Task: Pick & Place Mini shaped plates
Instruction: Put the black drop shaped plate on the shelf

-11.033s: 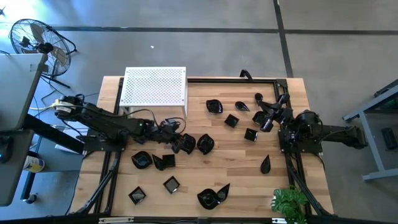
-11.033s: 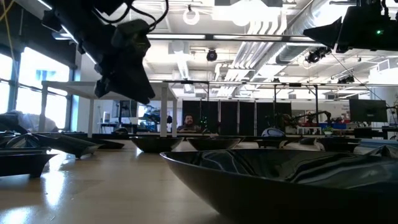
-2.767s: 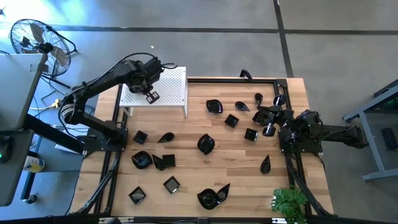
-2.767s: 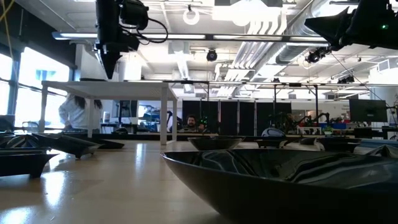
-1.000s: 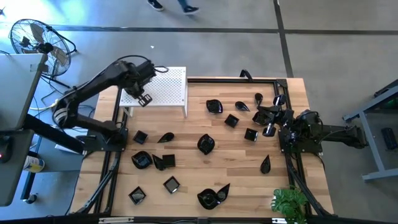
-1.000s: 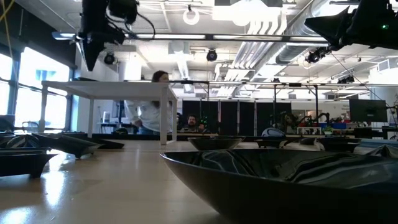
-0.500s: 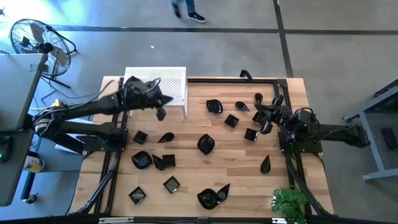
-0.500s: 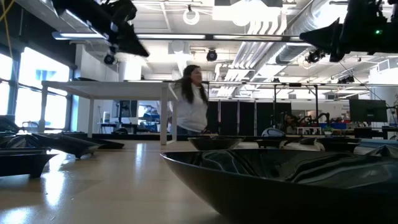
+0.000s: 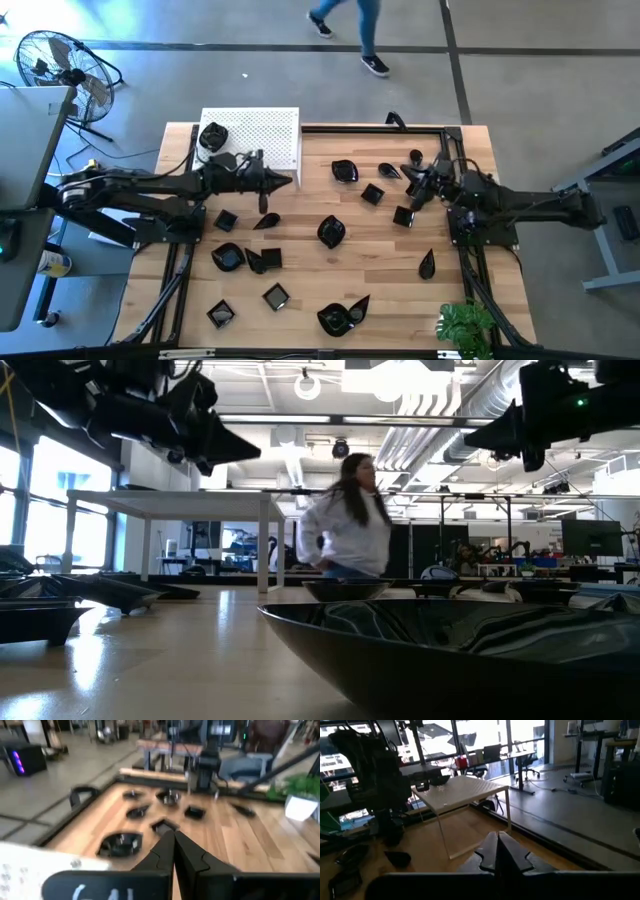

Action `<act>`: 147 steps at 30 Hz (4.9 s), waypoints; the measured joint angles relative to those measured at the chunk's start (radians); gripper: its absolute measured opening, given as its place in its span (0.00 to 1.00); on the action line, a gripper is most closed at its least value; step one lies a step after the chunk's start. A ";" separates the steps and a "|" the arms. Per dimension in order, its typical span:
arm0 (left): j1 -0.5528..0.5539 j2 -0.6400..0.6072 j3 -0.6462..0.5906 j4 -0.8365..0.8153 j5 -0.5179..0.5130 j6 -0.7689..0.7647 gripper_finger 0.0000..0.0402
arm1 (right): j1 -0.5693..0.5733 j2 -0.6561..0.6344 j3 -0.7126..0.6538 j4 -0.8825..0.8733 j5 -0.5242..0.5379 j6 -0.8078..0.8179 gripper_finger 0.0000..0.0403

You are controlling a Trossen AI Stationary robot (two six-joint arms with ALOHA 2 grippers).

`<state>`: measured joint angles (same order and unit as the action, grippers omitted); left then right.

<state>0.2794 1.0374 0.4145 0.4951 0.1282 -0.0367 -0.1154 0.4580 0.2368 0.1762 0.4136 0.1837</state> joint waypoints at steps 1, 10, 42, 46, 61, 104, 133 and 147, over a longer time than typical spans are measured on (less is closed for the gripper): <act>0.000 0.006 0.001 0.004 0.011 -0.005 0.00 | 0.010 0.027 0.010 -0.010 0.003 0.009 0.01; 0.000 0.036 0.002 -0.067 0.068 -0.020 0.00 | 0.098 0.290 -0.005 0.149 0.001 0.077 0.17; -0.391 0.030 0.650 -1.330 -0.432 -0.379 0.20 | 0.188 0.430 -0.006 0.483 -0.109 -0.238 0.19; -0.407 0.055 0.647 -1.400 -0.355 -0.503 0.20 | 0.188 0.431 -0.006 0.444 -0.179 -0.253 0.19; -0.502 0.374 0.636 -1.494 -0.208 -0.647 0.29 | 0.188 0.431 -0.006 0.426 -0.188 -0.263 0.19; -0.501 0.465 0.345 -1.285 -0.388 -0.664 0.41 | 0.188 0.431 -0.006 0.442 -0.219 -0.263 0.19; -0.502 0.458 0.498 -1.509 -0.313 -0.507 0.00 | 0.188 0.431 -0.006 0.442 -0.219 -0.263 0.19; -0.483 0.458 0.968 -2.062 -0.384 -0.537 0.00 | 0.188 0.431 -0.006 0.442 -0.219 -0.263 0.19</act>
<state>-0.2040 1.4952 1.3821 -1.5670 -0.2554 -0.5737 0.0727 0.8890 0.2310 0.6186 0.1947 -0.0794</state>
